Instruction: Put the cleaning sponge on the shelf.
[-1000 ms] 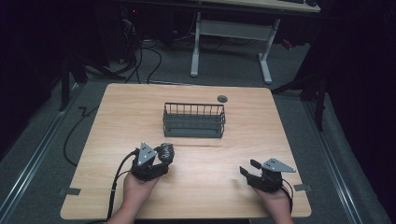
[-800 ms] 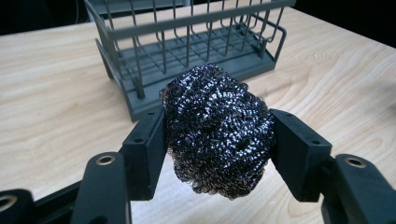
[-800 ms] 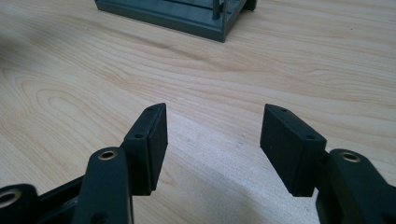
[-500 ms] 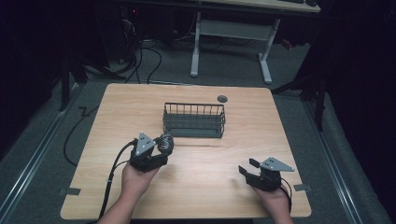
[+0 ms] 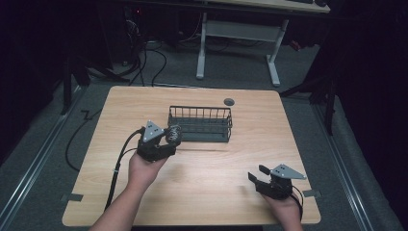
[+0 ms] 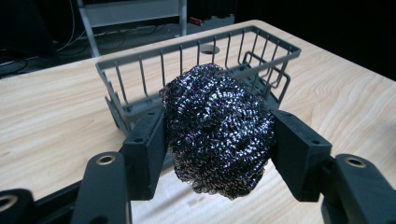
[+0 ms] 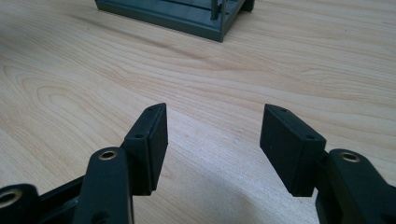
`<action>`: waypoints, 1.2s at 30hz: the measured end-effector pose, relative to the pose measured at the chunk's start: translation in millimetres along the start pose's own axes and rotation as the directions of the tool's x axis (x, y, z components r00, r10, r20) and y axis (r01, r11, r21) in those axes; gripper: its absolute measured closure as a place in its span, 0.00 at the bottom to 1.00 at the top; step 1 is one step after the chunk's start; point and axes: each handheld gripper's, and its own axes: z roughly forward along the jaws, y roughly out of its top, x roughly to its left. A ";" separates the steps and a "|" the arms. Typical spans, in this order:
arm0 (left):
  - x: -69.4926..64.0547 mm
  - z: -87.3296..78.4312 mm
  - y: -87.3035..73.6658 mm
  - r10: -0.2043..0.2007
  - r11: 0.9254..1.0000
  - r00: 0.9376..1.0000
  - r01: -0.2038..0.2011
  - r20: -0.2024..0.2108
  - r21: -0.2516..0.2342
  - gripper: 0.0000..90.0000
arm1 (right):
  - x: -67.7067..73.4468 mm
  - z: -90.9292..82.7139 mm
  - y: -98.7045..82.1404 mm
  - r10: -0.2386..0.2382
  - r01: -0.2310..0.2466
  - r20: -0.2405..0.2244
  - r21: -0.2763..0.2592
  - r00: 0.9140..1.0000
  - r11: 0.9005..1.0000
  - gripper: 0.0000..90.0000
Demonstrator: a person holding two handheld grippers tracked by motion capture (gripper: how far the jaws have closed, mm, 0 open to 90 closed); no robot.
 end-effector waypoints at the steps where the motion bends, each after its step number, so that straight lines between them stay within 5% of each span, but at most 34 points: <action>1: 0.0 0.0 0.0 0.000 1.000 1.000 0.000 0.000 0.000 0.44 | 0.0 0.0 0.0 0.000 0.000 0.000 0.000 1.000 1.000 0.47; 22: 12.7 40.7 47.0 0.027 1.000 1.000 -0.027 -0.011 -0.009 0.45 | -1.7 -5.0 -1.3 0.004 -0.004 0.001 -0.012 1.000 1.000 0.47; 36: 17.5 68.9 64.1 0.017 1.000 1.000 -0.017 -0.007 -0.005 0.45 | -2.5 -5.8 -1.6 0.007 -0.007 -0.005 -0.014 1.000 1.000 0.47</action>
